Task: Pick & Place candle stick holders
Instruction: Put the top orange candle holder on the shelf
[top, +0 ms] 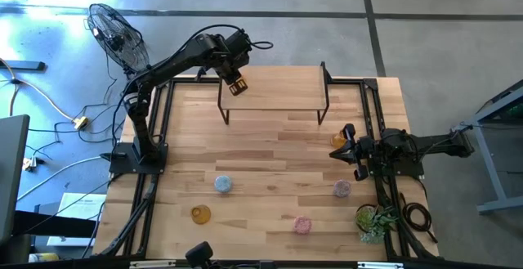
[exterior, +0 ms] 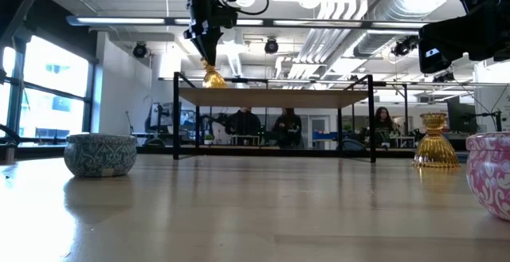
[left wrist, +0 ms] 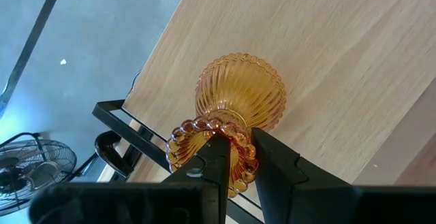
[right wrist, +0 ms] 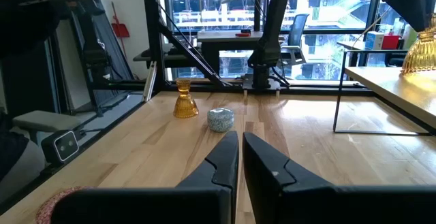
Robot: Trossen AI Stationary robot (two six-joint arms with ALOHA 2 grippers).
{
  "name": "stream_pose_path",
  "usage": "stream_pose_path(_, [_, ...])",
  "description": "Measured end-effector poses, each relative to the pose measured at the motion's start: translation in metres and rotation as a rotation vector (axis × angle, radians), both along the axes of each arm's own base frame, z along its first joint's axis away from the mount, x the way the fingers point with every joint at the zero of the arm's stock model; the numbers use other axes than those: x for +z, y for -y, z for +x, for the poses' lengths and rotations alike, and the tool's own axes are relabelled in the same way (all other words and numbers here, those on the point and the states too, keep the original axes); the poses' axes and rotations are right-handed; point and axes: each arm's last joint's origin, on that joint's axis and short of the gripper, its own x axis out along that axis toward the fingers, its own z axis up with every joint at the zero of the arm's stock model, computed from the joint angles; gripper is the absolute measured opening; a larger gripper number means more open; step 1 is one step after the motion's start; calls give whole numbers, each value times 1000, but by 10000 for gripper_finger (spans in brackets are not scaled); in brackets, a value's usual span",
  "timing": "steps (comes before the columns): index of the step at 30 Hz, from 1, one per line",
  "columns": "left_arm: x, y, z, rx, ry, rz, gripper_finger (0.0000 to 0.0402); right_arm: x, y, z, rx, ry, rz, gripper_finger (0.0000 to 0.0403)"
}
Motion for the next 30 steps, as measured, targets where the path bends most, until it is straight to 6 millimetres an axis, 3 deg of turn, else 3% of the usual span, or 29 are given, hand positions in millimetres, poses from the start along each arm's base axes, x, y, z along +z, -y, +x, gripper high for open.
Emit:
stream_pose_path(21, [0,0,0,2,-1,-2,50,0,0,0,0,0,0,16])
stream_pose_path(30, [-1,0,0,2,-4,-5,121,0,0,0,0,0,0,16])
